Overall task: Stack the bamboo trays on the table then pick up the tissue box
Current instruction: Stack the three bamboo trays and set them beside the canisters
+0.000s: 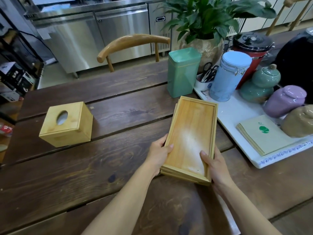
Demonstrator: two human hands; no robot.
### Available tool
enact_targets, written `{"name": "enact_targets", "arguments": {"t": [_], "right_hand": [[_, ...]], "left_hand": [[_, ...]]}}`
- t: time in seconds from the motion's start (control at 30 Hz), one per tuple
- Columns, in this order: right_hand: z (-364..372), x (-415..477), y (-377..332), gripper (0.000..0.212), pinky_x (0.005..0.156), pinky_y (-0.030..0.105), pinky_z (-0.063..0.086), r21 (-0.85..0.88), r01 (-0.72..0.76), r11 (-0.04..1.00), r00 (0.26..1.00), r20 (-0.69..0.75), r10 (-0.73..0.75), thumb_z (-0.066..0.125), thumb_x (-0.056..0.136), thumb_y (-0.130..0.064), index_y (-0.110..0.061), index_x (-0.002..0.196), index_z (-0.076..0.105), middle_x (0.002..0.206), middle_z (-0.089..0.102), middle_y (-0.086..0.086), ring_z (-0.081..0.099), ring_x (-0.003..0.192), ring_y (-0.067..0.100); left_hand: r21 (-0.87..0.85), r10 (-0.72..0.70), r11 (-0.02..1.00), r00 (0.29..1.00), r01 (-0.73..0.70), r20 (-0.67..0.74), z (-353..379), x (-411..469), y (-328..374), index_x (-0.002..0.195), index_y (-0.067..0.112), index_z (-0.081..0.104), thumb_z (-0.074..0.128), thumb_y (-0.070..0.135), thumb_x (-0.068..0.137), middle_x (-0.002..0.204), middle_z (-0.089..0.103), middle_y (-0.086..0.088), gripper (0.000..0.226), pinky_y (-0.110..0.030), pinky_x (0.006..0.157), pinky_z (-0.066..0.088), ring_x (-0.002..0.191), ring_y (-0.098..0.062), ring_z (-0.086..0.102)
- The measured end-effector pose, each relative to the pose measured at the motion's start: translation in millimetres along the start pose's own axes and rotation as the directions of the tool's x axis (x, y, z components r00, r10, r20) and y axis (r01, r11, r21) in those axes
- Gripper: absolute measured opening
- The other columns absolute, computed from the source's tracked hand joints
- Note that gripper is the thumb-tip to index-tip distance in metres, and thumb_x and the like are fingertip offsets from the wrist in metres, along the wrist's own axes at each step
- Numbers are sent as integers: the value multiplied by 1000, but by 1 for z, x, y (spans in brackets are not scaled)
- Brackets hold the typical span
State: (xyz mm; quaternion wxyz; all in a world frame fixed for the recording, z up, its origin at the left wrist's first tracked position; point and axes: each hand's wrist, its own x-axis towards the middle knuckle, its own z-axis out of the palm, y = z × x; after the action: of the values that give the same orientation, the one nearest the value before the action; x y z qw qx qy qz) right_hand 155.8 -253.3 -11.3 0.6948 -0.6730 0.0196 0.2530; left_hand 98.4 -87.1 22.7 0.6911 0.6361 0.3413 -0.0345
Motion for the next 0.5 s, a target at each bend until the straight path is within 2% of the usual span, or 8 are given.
{"name": "enact_targets", "arguments": {"t": [0.1,0.2,0.27,0.33,0.5], "right_hand": [[0,0,1,50,97,54,47,-21,8,1000,1000,-5,-8,53,90,-15,-24,137,37,128,58,8,58,113,29],[0,1,0,50,97,54,47,-47,19,999,1000,3,-19,54,90,-15,-24,137,37,128,58,7,58,114,27],[-1,3,-3,49,98,53,47,-69,31,997,1000,6,-30,53,90,-14,-23,136,38,127,58,6,58,114,26],[-2,4,-7,48,99,53,46,-102,39,994,999,13,-38,53,90,-14,-24,135,38,127,57,6,57,114,25],[-6,7,-15,46,99,52,46,-153,13,988,999,52,-5,52,91,-12,-21,134,38,127,57,7,57,115,25]], "left_hand": [[46,8,999,1000,-8,-1,0,1,-2,138,26,46,50,11,95,113,63,8,46,-14,63,48,87,-1,58],[126,47,991,999,-46,-5,2,1,-1,139,28,42,49,14,96,120,60,8,46,-16,69,46,92,-3,58],[197,64,978,998,-63,3,6,1,-4,143,28,35,47,19,96,133,55,5,49,-27,89,47,112,-13,55],[221,60,973,998,-64,23,10,2,-7,146,29,28,44,22,97,140,49,4,52,-37,104,40,124,-17,47],[136,13,991,1000,-13,-1,13,5,-6,143,32,33,46,21,97,133,53,3,49,-41,103,41,119,-19,51]]}}
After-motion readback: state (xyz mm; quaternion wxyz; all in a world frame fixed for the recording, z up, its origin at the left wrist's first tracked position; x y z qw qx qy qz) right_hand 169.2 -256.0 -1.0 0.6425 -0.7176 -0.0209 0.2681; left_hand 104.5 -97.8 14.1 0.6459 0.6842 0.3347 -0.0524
